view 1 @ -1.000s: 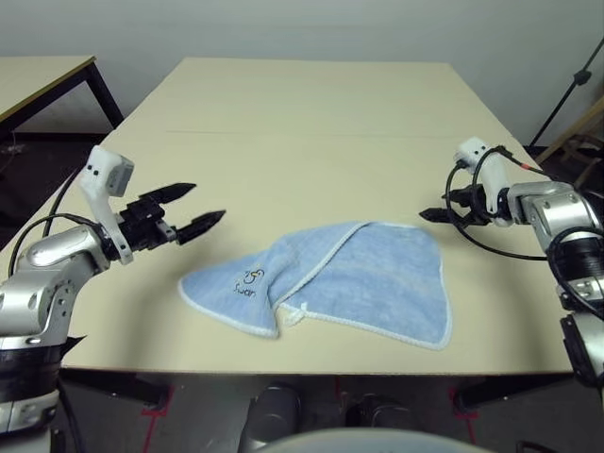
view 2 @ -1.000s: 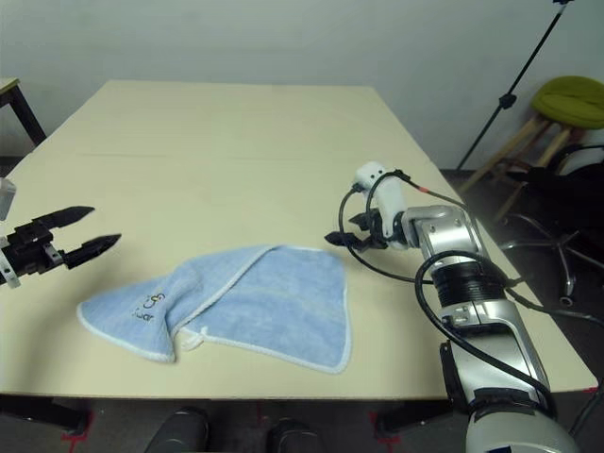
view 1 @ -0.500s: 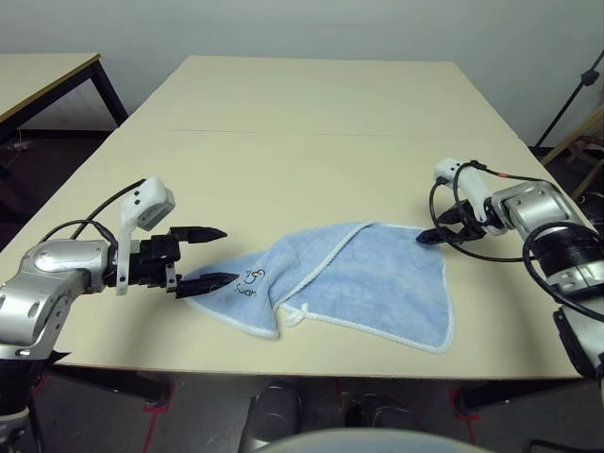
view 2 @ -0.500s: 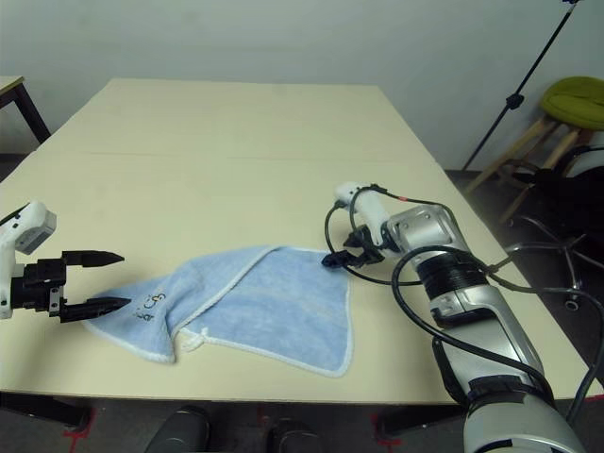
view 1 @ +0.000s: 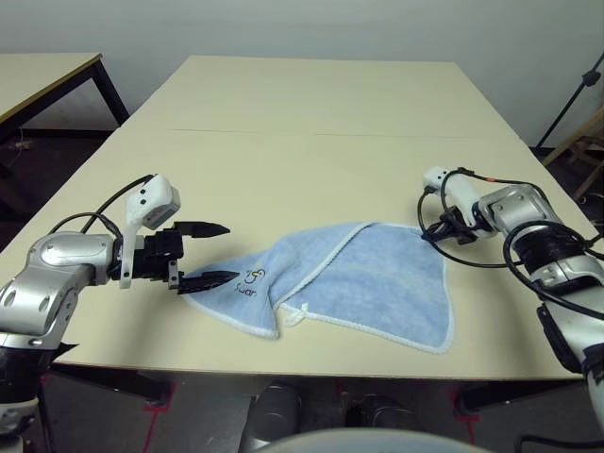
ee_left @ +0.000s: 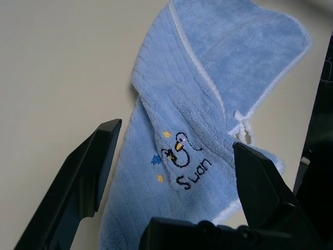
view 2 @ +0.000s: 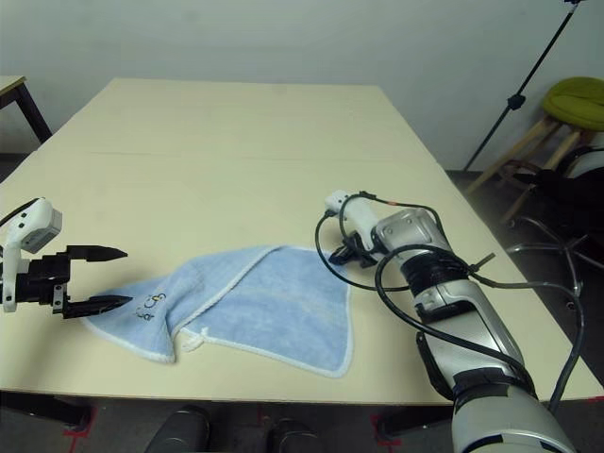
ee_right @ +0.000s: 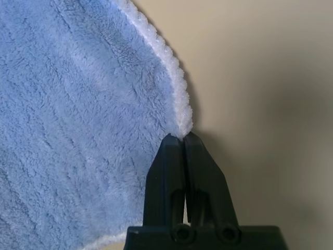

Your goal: Fold the towel and set it aside.

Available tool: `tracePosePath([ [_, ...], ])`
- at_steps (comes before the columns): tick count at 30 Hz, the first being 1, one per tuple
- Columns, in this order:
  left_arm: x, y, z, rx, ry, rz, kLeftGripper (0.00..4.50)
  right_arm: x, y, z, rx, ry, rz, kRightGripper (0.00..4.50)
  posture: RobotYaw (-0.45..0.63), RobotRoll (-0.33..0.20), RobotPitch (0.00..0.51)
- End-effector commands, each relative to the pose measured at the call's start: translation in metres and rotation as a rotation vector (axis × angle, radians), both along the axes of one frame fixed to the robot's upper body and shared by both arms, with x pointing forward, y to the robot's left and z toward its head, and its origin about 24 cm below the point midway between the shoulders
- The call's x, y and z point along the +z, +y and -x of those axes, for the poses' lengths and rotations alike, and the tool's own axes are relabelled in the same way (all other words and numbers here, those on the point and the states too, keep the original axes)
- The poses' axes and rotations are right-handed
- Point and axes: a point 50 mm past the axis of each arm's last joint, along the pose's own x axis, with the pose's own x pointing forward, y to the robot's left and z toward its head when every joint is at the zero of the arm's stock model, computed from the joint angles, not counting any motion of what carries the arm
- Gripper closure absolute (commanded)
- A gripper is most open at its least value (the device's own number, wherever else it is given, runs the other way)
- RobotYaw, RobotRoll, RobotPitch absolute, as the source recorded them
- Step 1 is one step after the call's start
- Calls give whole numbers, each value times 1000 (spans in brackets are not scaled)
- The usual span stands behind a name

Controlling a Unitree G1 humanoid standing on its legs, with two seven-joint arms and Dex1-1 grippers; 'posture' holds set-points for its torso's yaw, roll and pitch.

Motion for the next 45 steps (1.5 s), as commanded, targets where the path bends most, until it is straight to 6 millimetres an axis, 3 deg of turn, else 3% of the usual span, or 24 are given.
tracePosePath([
  [1, -3, -3, -2, -3, 14, -7, 0, 27, 8, -12, 30, -68, -35, 4468, 252, 0, 34],
  [11, 6, -8, -3, -6, 70, 56, 0, 105, 14, -27, 159, -279, -59, 4468, 230, 0, 40],
  [16, 16, -23, -1, 3, 146, 157, 0, 142, 19, -31, 183, -397, -83, 4468, 230, 0, 51],
  [19, 17, -32, -4, 53, 161, 176, 0, 168, 29, -34, 171, -469, -170, 4468, 232, 0, 52],
  [24, 21, -38, -10, 103, 149, 228, 0, 217, 51, -38, 240, -633, -170, 4468, 234, 0, 48],
  [27, 24, -38, -12, 131, 126, 244, 0, 264, 78, -30, 325, -717, -304, 4468, 241, 0, 48],
  [33, 22, -36, -5, 146, 137, 262, 0, 306, 108, -5, 513, -669, -555, 4468, 272, 0, 43],
  [39, 23, -38, -1, 159, 133, 299, 0, 314, 126, 7, 576, -568, -734, 4468, 287, 0, 35],
  [43, 24, -37, -1, 165, 133, 295, 0, 342, 137, 26, 621, -543, -932, 4468, 282, 0, 34],
  [45, 25, -36, -1, 168, 130, 295, 0, 352, 135, 28, 560, -559, -1016, 4468, 279, 0, 34],
])
